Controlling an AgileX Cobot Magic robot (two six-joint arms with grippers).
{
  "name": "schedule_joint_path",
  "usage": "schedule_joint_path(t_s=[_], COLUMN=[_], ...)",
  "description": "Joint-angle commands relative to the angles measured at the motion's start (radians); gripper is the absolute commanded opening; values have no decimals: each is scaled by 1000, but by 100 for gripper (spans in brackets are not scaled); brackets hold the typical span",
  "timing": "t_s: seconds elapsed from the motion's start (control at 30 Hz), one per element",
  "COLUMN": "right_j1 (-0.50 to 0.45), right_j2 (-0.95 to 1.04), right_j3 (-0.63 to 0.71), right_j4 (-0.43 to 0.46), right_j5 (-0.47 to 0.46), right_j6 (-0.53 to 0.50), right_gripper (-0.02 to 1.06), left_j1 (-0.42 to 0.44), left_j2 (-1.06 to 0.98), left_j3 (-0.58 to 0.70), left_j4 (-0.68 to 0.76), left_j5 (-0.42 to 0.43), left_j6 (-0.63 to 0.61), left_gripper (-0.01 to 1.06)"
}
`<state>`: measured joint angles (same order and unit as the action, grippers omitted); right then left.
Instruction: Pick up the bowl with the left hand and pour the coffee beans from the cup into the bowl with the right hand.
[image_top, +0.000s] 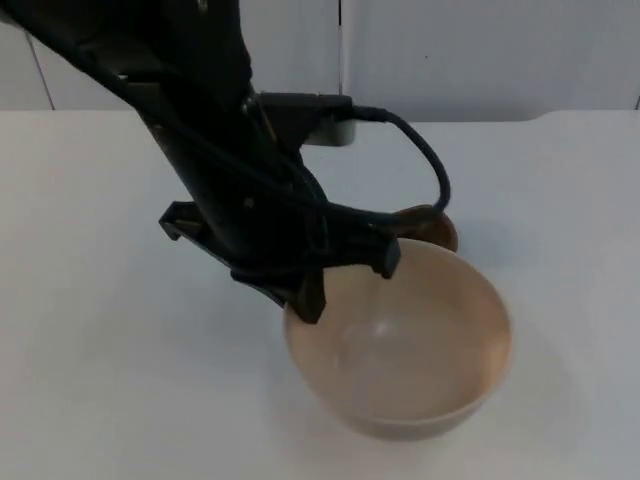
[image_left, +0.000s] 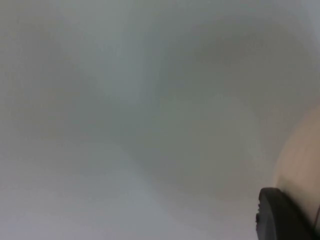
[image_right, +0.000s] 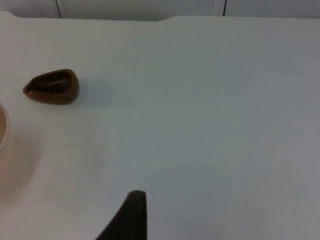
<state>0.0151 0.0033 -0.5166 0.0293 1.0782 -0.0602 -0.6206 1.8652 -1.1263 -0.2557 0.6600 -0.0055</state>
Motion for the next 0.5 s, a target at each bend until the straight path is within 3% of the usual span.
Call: schedule_joint_path(t_s=[0.0, 0.47], right_j1=[-7, -7], right_j2=[-3, -3], right_j3=[0, 0], right_j4=[-2, 0], right_j5=[0, 0], right_j6=[-1, 3], right_gripper=[105, 105], left_j1=[-9, -7], left_j2=[-13, -13], left_j3=[5, 5], left_j4=[3, 66], left_j5=[-22, -20], left_j6=[-10, 12], left_gripper=[0, 0])
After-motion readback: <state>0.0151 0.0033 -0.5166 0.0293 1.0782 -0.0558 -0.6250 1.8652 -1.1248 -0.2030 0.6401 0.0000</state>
